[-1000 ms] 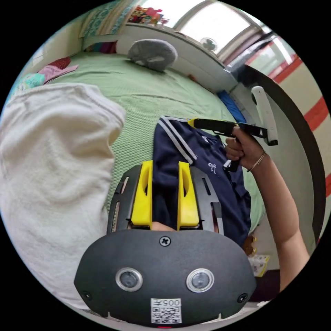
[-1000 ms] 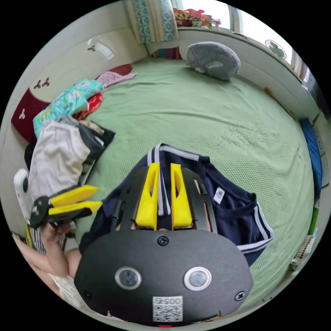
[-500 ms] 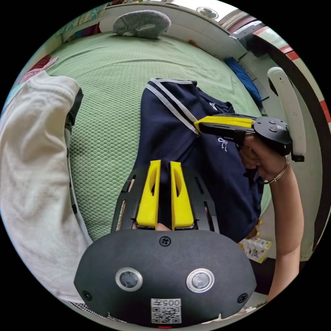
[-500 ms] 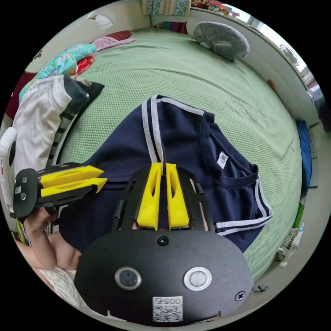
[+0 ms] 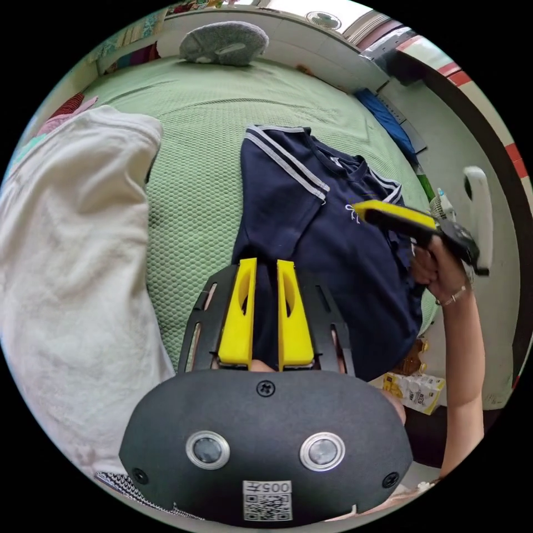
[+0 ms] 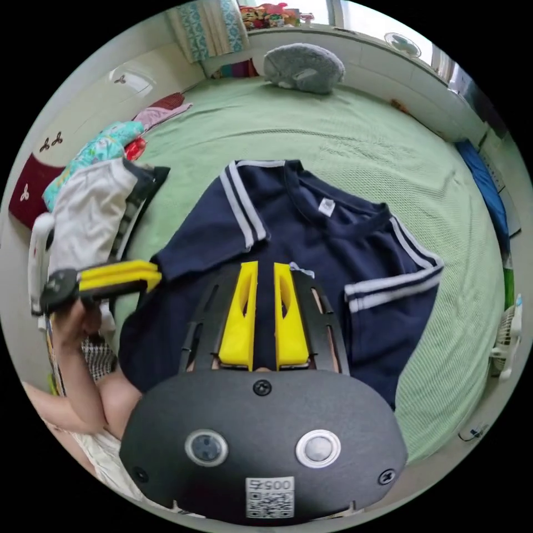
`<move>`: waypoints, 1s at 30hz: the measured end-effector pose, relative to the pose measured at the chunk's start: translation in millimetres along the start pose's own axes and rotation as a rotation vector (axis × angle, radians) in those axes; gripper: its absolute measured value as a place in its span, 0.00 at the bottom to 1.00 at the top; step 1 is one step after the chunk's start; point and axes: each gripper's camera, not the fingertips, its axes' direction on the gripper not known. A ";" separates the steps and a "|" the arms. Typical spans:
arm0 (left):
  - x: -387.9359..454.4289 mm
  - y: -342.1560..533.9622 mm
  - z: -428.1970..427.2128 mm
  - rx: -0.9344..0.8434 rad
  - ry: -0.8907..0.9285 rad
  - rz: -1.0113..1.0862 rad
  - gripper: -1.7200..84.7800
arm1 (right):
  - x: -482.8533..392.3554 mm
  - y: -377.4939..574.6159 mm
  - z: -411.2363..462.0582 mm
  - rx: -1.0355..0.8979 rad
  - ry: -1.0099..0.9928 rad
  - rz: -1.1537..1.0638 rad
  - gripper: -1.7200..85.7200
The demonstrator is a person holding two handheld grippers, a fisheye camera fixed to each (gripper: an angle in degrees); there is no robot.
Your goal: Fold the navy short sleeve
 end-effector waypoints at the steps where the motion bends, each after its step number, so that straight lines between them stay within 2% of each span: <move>1: -1.1 6.1 -5.8 0.016 0.004 -0.003 0.11 | -8.8 27.6 -9.8 -0.016 0.025 -0.024 0.09; 3: -1.5 15.1 -12.3 0.027 0.045 -0.002 0.11 | -23.1 73.5 -23.9 -0.024 0.089 -0.057 0.10; 7: 16.2 45.1 -39.5 0.091 0.132 0.051 0.11 | -39.2 182.3 -49.3 -0.039 0.210 0.018 0.12; 12: 51.9 88.0 -72.4 0.092 0.124 0.177 0.13 | -27.7 292.2 -83.3 0.021 0.131 0.239 0.12; 16: 62.5 150.3 -87.5 0.029 0.059 0.234 0.15 | -21.8 364.4 -106.3 0.051 0.148 0.352 0.11; 20: 56.7 202.4 -100.3 -0.005 0.028 0.225 0.17 | -20.8 411.7 -123.5 0.089 0.160 0.412 0.11; 25: 48.7 266.0 -111.0 0.034 0.012 0.187 0.21 | -14.7 465.8 -140.0 0.141 0.178 0.492 0.11; 30: 51.8 294.4 -108.0 0.047 0.019 0.166 0.22 | -2.6 498.0 -144.8 0.145 0.184 0.548 0.11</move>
